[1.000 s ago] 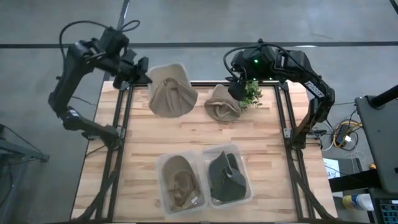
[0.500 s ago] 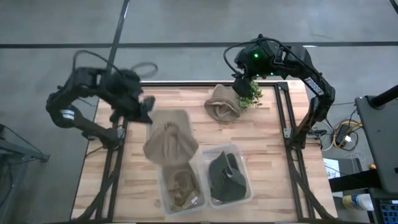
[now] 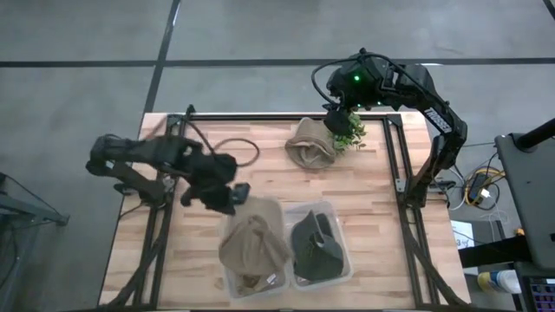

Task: Pick & Place hat
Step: Put the left brown cap into the left transparent bin, then put the brown cap into the left transparent bin

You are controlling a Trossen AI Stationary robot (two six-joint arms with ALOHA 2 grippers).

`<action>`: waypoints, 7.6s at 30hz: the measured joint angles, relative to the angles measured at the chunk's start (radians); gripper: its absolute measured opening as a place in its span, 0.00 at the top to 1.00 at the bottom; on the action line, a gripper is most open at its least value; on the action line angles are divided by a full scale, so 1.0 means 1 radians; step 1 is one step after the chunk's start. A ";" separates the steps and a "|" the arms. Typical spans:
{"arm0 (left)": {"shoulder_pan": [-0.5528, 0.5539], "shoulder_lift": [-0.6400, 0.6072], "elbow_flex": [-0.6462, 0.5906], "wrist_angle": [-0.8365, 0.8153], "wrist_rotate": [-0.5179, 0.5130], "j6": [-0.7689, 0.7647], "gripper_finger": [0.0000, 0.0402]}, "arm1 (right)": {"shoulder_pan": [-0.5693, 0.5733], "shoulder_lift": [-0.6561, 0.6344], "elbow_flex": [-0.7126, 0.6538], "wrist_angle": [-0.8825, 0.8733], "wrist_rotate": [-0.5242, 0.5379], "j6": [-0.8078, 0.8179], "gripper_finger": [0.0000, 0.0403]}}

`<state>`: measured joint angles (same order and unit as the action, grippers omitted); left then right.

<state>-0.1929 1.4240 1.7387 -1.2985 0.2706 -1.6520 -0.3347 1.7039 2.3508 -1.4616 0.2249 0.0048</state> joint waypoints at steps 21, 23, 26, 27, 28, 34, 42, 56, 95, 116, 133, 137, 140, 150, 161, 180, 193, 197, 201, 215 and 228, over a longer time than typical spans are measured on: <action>-0.094 0.065 -0.335 0.207 0.028 -0.207 0.97 | 0.000 0.001 0.000 0.001 0.000 -0.042 0.55; -0.094 0.066 -0.341 0.203 0.028 -0.223 0.97 | 0.000 0.002 0.000 0.001 0.000 -0.043 0.55; -0.094 0.066 -0.362 0.192 0.057 -0.238 0.97 | 0.000 0.002 0.000 0.002 0.000 -0.051 0.55; -0.094 0.067 -0.366 0.195 0.060 -0.239 0.97 | 0.000 0.002 0.000 0.002 0.000 -0.054 0.55; -0.094 0.067 -0.368 0.199 0.062 -0.242 0.96 | 0.000 0.002 0.000 0.002 0.000 -0.055 0.55; -0.094 0.066 -0.349 0.210 0.064 -0.196 0.87 | 0.000 0.002 0.000 0.002 0.001 -0.057 0.55; -0.088 0.059 -0.323 0.201 0.095 -0.103 0.62 | 0.000 0.002 0.000 0.002 0.000 -0.053 0.55; -0.049 -0.025 -0.154 0.199 -0.125 0.031 0.55 | 0.000 0.002 -0.002 0.001 -0.115 -0.073 0.55; 0.892 0.180 -0.009 0.779 0.108 0.829 0.55 | 0.134 -0.133 -0.042 0.348 -0.409 0.040 0.70; 0.965 0.487 -0.009 0.855 0.270 0.788 0.55 | 0.203 -0.459 -0.975 1.235 -0.290 0.224 0.83; 0.849 0.570 -0.009 1.062 0.272 0.571 0.55 | 0.204 -0.824 -1.342 1.244 -0.220 0.375 0.82; 0.842 0.546 0.000 1.070 0.261 0.585 0.55 | 0.204 -0.876 -1.389 1.244 -0.221 0.462 0.83; 0.846 0.543 0.008 1.070 0.230 0.585 0.55 | 0.204 -0.894 -1.420 1.241 -0.222 0.552 0.83; 0.849 0.517 0.010 1.066 0.243 0.592 0.55 | 0.196 -0.843 -1.445 1.015 -0.193 0.887 0.75; 0.847 0.445 0.011 1.069 0.322 0.670 0.55 | 0.197 -0.783 -1.472 0.654 -0.098 1.181 0.61; 0.852 0.345 0.013 1.063 0.382 0.734 0.55 | 0.169 -0.661 -1.867 1.138 0.072 0.798 0.64; 0.853 0.325 0.016 1.066 0.390 0.727 0.55 | 0.141 -0.501 -1.992 1.513 0.153 0.641 0.69; 0.854 0.325 0.016 1.066 0.402 0.726 0.55 | 0.139 -0.421 -1.994 1.625 0.192 0.553 0.68; 0.853 0.325 0.016 1.066 0.403 0.715 0.55 | 0.119 -0.346 -1.973 1.655 0.198 0.541 0.67; 0.856 0.325 0.017 1.066 0.403 0.709 0.55 | 0.066 -0.258 -1.858 1.538 0.133 0.554 0.89; 0.859 0.325 0.017 1.066 0.426 0.709 0.55 | 0.145 -0.354 -1.822 1.270 0.094 0.564 0.98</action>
<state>0.6659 1.7485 1.7557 -0.2321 0.6971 -0.9428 -0.1893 1.3495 0.5293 -0.1915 0.3186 0.5689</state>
